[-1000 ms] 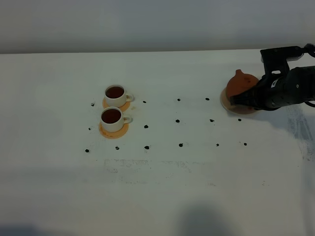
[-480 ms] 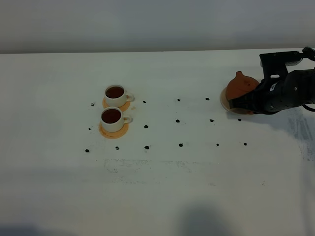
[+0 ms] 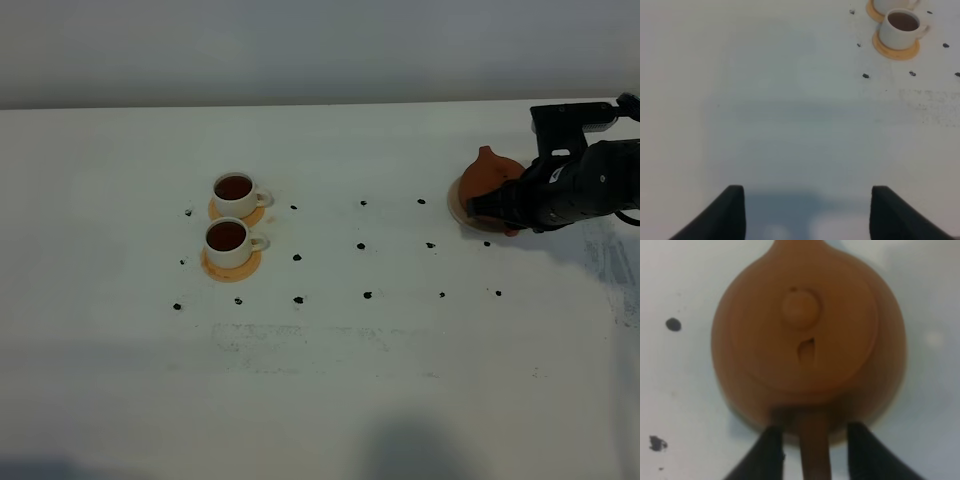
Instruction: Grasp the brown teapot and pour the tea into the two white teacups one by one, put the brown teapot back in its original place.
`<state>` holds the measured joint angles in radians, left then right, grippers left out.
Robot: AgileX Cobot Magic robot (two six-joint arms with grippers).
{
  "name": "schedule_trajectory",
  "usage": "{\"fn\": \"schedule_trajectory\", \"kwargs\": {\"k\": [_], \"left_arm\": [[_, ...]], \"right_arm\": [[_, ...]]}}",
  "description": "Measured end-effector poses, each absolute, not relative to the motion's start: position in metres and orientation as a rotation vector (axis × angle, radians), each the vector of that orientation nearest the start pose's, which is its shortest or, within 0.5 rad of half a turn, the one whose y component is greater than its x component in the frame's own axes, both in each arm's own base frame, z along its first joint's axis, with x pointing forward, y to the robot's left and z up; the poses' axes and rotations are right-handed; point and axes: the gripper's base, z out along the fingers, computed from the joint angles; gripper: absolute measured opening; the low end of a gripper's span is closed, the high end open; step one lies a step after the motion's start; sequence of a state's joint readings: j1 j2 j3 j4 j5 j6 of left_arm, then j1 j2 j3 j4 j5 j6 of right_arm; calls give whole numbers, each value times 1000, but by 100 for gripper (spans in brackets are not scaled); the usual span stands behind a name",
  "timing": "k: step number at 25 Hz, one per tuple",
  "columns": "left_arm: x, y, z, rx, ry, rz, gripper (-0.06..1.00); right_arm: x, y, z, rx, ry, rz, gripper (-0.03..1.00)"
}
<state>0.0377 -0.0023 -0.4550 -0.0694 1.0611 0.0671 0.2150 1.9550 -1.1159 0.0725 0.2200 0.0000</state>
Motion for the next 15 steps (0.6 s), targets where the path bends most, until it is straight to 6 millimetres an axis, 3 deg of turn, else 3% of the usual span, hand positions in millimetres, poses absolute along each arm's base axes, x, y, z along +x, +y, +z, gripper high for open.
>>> {"fn": "schedule_trajectory", "kwargs": {"k": [5, 10, 15], "left_arm": [[0, -6, 265, 32, 2085, -20, 52], [0, -6, 265, 32, 2085, -20, 52], [0, -6, 265, 32, 2085, -20, 52]], "right_arm": [[380, 84, 149, -191, 2538, 134, 44], [371, 83, 183, -195, 2488, 141, 43], [341, 76, 211, -196, 2449, 146, 41]]}}
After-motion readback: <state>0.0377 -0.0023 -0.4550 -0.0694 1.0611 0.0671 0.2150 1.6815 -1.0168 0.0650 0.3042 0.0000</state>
